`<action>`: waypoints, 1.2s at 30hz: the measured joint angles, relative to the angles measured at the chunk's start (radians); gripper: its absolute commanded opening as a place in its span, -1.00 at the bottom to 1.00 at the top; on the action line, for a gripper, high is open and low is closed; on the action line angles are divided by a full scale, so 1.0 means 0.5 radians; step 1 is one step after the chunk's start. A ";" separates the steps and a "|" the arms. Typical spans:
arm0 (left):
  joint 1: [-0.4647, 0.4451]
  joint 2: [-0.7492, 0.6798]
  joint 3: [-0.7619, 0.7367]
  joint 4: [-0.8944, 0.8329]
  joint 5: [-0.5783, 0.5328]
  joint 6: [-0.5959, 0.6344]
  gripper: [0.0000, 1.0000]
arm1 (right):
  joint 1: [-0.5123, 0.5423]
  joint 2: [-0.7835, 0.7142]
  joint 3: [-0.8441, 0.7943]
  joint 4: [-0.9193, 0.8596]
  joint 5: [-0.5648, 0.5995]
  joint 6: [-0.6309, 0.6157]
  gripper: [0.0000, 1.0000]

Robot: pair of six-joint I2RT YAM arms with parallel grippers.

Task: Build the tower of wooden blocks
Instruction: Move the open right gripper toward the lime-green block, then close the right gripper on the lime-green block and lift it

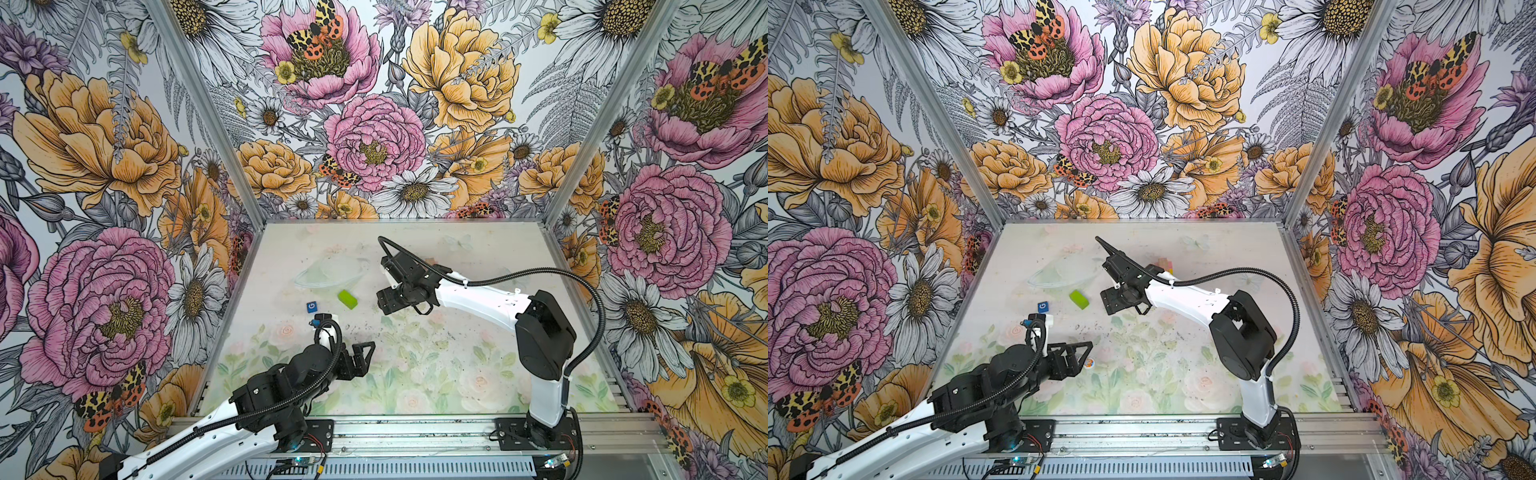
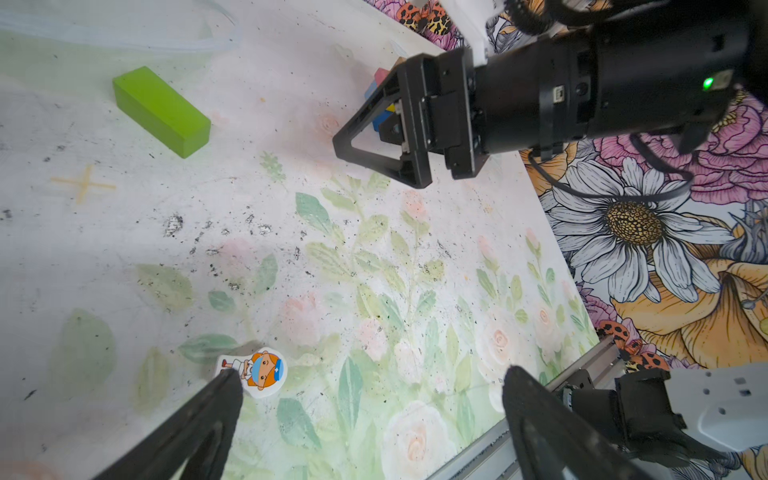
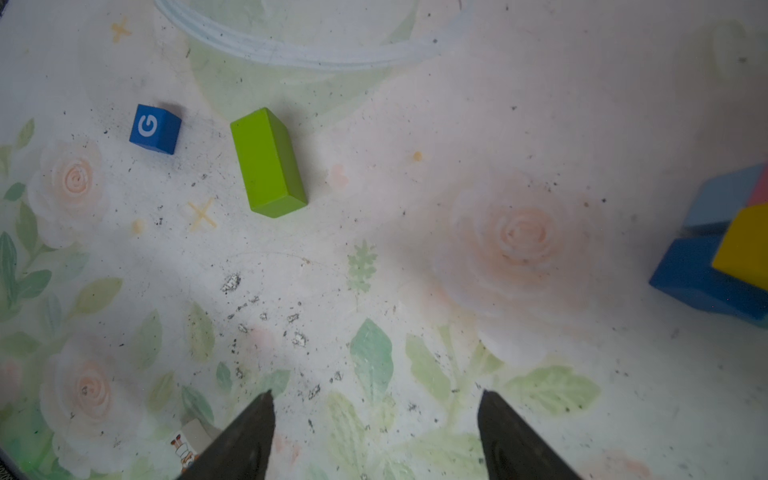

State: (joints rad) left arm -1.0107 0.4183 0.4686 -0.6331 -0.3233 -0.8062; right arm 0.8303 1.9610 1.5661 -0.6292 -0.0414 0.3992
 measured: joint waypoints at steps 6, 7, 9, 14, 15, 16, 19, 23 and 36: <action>0.000 0.000 0.069 -0.047 -0.059 0.003 0.98 | 0.032 0.334 0.309 0.073 -0.083 -0.026 0.65; 0.000 -0.001 0.083 -0.051 -0.066 0.003 0.98 | 0.038 0.388 0.362 0.077 -0.096 -0.028 0.62; 0.000 -0.008 0.098 -0.061 -0.075 0.004 0.98 | 0.045 0.482 0.459 0.082 -0.124 -0.033 0.56; 0.000 -0.027 0.122 -0.111 -0.109 0.024 0.98 | 0.049 0.680 0.677 0.088 -0.189 -0.040 0.39; 0.000 -0.027 0.126 -0.118 -0.111 0.030 0.98 | 0.049 0.704 0.707 0.089 -0.194 -0.036 0.36; 0.000 -0.027 0.133 -0.128 -0.114 0.040 0.97 | 0.049 0.733 0.742 0.089 -0.201 -0.035 0.34; 0.002 -0.036 0.145 -0.144 -0.117 0.056 0.98 | 0.056 0.793 0.820 0.088 -0.223 -0.037 0.32; 0.018 -0.042 0.146 -0.154 -0.117 0.073 0.98 | 0.065 0.872 0.924 0.089 -0.233 -0.039 0.30; 0.097 -0.099 0.147 -0.168 -0.109 0.108 0.98 | 0.108 1.118 1.191 0.060 -0.214 -0.038 0.12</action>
State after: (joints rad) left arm -0.9623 0.3687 0.5423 -0.7170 -0.3779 -0.7521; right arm 0.8845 2.5202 2.1616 -0.5991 -0.1482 0.3801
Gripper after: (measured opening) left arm 0.988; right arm 0.580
